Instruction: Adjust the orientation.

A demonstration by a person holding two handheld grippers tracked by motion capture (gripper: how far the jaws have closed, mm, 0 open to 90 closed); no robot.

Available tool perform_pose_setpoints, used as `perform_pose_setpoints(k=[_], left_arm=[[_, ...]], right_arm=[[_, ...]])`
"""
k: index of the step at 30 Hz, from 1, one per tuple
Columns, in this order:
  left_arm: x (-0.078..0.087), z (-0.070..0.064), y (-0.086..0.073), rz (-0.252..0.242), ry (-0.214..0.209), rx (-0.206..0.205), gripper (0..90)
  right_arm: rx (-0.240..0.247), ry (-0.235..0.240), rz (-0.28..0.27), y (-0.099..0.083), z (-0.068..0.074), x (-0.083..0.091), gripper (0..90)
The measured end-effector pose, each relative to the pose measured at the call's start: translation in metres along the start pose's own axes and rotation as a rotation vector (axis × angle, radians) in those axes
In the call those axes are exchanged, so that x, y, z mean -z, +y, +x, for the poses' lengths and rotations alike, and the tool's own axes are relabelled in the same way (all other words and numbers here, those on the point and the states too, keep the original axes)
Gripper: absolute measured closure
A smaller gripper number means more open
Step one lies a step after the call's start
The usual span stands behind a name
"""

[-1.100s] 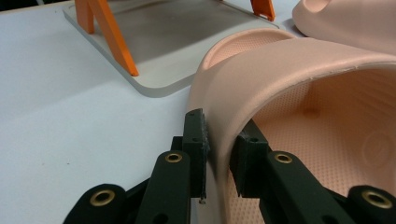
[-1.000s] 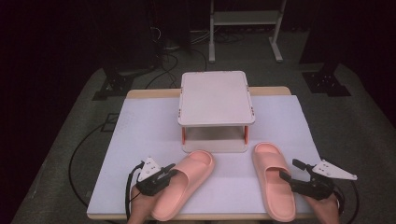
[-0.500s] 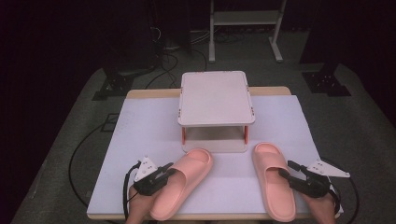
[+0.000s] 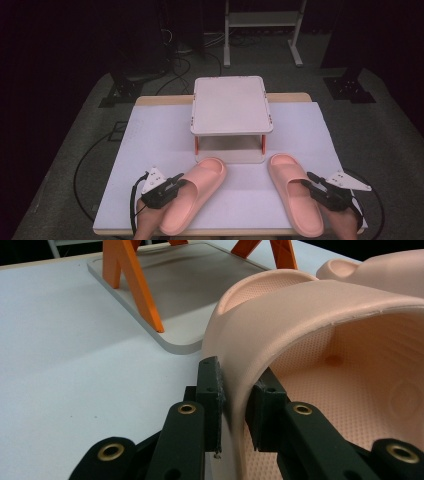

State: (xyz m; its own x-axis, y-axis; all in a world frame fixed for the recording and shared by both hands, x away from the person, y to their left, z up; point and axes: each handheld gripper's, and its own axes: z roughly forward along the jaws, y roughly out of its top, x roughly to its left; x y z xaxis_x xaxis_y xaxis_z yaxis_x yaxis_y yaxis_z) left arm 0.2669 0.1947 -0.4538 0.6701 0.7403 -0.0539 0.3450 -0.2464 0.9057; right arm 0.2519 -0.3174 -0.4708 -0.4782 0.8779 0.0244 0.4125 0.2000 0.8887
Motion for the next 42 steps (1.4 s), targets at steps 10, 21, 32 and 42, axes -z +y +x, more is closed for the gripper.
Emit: perform_pose_setpoints(k=[10,21,32,42], left_arm=[[0.001,0.003,-0.001,-0.009,0.003,0.019,78.2],[0.003,0.005,0.0,-0.011,-0.003,0.026,78.2],[0.006,0.004,0.002,-0.027,-0.005,0.029,78.1],[0.01,0.002,0.007,-0.044,-0.024,0.031,78.2]], right_arm=[[0.004,0.024,-0.006,0.006,0.004,0.001,77.2],[0.023,0.086,-0.045,0.017,0.021,0.003,78.5],[0.043,0.128,-0.062,0.029,0.036,-0.001,78.5],[0.059,0.159,-0.07,0.037,0.047,-0.004,78.5]])
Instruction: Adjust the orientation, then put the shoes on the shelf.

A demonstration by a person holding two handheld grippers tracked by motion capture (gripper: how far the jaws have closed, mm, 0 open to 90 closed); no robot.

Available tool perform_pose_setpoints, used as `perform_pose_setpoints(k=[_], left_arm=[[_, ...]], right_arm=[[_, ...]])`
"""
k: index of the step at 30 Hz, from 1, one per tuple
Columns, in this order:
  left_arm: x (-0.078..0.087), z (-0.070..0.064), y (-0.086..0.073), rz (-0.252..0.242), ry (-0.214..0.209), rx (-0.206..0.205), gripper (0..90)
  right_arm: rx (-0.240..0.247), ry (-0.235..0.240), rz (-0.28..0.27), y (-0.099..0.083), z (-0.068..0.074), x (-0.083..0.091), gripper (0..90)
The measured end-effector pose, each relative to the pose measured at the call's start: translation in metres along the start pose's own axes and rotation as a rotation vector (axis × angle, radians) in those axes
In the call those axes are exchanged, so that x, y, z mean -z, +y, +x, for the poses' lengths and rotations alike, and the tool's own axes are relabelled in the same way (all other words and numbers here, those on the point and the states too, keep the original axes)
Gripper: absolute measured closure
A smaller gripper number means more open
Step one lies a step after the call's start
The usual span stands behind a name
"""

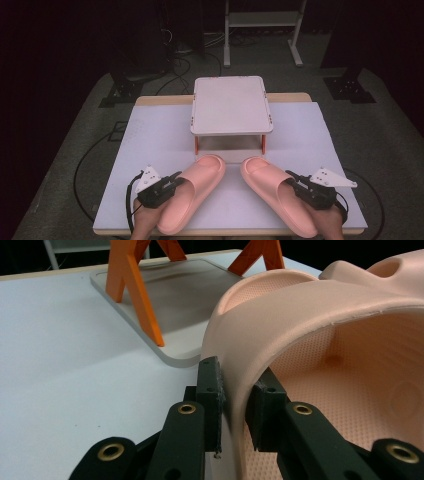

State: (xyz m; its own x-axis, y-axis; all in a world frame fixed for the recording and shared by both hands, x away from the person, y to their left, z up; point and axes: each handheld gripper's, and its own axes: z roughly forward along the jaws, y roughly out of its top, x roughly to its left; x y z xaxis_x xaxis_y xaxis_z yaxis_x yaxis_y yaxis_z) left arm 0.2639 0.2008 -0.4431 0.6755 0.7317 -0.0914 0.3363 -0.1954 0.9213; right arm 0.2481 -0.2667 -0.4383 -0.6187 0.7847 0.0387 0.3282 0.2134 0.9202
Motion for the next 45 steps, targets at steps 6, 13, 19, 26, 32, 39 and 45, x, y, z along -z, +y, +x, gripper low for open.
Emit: perform_pose_setpoints(k=[6,13,19,26,32,39,45], left_arm=[[0.001,-0.003,0.004,-0.007,-0.016,-0.009,78.2],[0.006,-0.008,0.013,-0.018,-0.035,-0.03,78.2],[0.009,-0.008,0.025,-0.029,-0.056,-0.036,78.2],[0.017,-0.008,0.043,-0.043,-0.067,-0.06,78.2],[0.02,-0.011,0.06,-0.052,-0.081,-0.089,78.2],[0.022,-0.015,0.08,-0.063,-0.076,-0.125,78.3],[0.022,-0.014,0.088,-0.07,-0.073,-0.121,78.7]], right_arm=[[-0.002,0.007,-0.008,0.003,0.002,0.001,78.5],[0.005,0.01,-0.017,0.01,0.004,0.002,78.4],[0.012,0.003,-0.042,0.022,0.008,0.006,78.4],[0.025,0.009,-0.058,0.036,0.01,0.011,78.4],[0.034,0.011,-0.071,0.048,0.013,0.015,78.4],[0.052,0.01,-0.101,0.063,0.018,0.019,78.4],[0.053,0.005,-0.117,0.07,0.017,0.021,78.3]])
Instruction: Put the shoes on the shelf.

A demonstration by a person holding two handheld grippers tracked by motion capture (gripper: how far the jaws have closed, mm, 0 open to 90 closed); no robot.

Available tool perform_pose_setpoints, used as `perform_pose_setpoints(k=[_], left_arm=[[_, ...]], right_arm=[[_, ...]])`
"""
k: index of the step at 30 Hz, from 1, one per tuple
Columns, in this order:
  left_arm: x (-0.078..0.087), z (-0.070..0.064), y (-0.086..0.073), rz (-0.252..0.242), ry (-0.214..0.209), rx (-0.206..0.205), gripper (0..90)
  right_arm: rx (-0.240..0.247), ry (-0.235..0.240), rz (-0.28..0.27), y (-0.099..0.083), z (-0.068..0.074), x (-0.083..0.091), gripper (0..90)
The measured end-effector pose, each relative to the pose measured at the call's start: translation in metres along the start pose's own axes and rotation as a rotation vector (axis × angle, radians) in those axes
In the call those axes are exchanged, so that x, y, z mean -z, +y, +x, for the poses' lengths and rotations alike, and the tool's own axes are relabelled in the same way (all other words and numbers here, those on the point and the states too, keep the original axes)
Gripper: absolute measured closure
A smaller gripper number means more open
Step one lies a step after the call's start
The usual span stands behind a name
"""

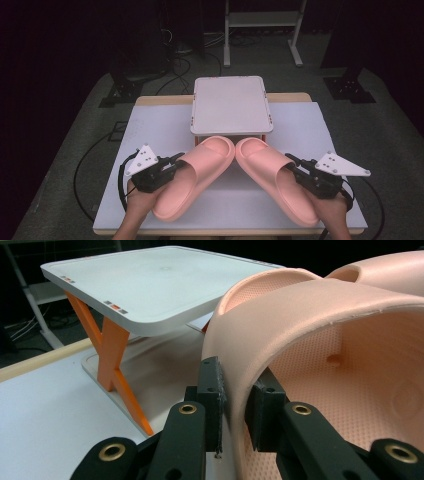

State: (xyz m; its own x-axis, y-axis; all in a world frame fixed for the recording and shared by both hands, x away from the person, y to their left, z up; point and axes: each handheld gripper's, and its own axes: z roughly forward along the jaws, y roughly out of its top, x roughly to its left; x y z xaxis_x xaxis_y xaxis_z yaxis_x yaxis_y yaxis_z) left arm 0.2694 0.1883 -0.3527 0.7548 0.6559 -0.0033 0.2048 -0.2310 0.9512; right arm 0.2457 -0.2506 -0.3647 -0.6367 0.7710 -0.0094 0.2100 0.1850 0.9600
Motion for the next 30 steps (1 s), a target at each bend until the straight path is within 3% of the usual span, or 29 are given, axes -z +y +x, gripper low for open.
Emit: perform_pose_setpoints(k=[30], left_arm=[[-0.01,0.019,0.038,-0.004,0.043,-0.024,78.6]], right_arm=[[0.02,-0.037,-0.028,0.034,-0.009,-0.009,78.3]])
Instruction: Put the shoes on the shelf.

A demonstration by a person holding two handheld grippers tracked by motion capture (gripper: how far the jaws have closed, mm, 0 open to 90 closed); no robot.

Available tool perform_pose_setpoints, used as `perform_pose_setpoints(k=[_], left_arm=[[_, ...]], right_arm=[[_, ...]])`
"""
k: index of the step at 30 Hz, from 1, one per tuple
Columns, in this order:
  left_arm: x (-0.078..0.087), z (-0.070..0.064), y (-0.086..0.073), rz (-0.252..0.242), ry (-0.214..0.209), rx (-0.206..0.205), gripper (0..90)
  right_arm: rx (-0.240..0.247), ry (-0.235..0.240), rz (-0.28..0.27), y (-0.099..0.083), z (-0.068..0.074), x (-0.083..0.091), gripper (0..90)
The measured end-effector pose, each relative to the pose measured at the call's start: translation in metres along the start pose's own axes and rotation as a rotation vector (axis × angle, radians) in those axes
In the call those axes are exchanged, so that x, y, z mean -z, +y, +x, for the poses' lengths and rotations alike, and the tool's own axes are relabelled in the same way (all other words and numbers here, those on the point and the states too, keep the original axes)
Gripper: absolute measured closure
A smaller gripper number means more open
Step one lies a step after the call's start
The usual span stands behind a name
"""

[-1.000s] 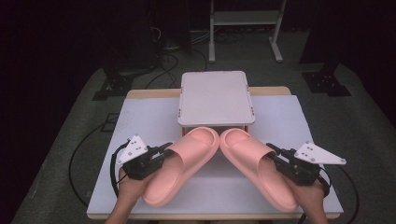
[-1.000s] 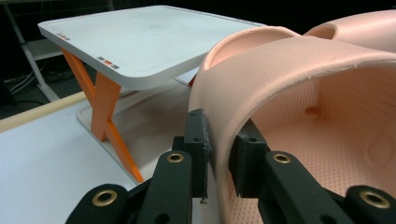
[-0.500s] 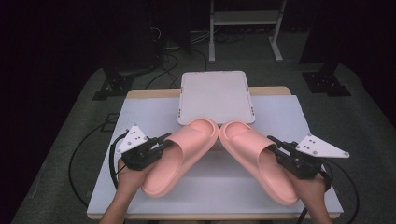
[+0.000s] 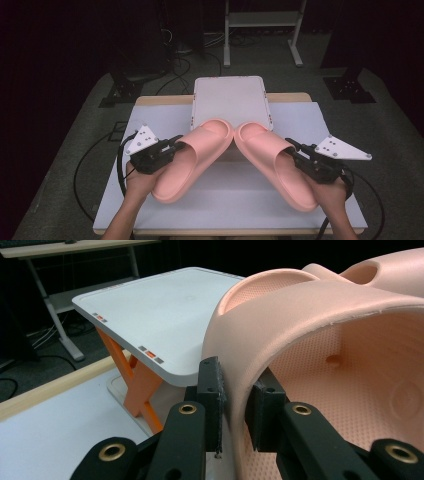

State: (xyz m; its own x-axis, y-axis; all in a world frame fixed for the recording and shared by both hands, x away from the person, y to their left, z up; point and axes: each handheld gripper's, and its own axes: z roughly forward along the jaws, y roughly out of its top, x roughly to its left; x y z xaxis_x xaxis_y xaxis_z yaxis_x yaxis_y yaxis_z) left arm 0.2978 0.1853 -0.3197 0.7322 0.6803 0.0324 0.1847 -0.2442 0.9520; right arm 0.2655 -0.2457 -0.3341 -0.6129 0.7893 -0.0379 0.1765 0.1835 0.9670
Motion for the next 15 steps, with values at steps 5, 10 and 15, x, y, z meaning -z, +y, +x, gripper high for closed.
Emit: perform_pose_setpoints(k=[5,10,15], left_arm=[[-0.004,0.004,0.007,0.006,0.004,-0.002,78.6],[-0.008,0.008,0.013,0.008,0.009,0.0,78.6],[-0.013,0.014,0.017,0.013,0.012,0.01,78.5]], right_arm=[[0.0,-0.009,0.001,0.006,-0.003,-0.003,78.3],[-0.005,-0.016,0.001,0.012,-0.007,-0.007,78.3],[-0.013,-0.017,0.009,0.016,-0.012,-0.012,78.3]])
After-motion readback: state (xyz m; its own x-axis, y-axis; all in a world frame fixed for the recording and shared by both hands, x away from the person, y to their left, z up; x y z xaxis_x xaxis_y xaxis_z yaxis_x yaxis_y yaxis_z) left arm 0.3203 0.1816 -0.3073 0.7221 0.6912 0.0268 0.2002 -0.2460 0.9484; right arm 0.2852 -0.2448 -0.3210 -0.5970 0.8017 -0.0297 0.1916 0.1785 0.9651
